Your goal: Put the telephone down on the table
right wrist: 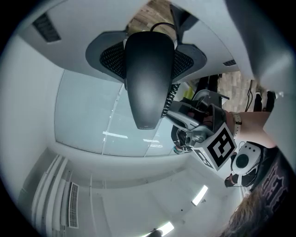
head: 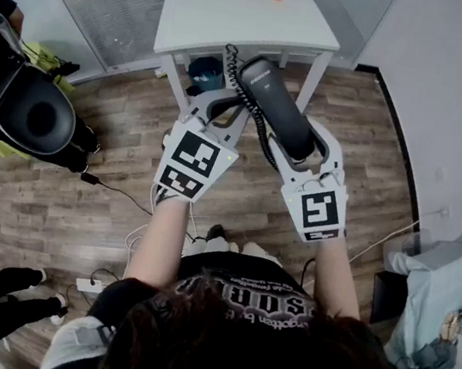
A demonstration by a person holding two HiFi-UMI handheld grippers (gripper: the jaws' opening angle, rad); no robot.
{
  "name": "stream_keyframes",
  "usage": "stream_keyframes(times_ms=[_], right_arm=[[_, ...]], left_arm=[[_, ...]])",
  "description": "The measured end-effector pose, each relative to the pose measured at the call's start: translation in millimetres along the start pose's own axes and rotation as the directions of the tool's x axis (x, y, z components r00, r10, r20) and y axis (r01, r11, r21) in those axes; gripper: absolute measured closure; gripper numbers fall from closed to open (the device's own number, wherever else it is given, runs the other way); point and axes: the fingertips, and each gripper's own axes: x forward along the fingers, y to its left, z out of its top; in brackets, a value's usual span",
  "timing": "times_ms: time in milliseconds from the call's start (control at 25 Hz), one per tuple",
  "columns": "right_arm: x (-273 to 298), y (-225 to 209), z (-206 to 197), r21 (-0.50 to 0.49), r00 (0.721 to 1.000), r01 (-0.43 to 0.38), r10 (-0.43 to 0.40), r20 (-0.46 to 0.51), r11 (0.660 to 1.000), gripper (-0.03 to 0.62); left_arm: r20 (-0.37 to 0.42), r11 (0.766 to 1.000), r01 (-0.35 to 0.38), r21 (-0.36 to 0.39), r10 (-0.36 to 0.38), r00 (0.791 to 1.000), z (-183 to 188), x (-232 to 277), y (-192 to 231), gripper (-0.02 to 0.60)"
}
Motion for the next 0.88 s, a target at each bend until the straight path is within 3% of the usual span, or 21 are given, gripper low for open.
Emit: stream_keyframes(times_ms=[520, 880], right_arm=[[31.6, 7.0, -5.9, 0.011, 1.0, -0.024, 0.024, 0.011, 1.0, 0.315], [77.7, 5.7, -6.0, 0.003, 0.999, -0.033, 0.033, -0.007, 0.999, 0.315]], left_arm=[[0.0, 1.0, -0.002, -0.012, 0.002, 1.0, -19.8, 6.9, 25.8, 0.58], [-0.003, 1.0, -0.001, -0.024, 0.001, 1.0, -34.6, 21.3, 67.0, 0.58]])
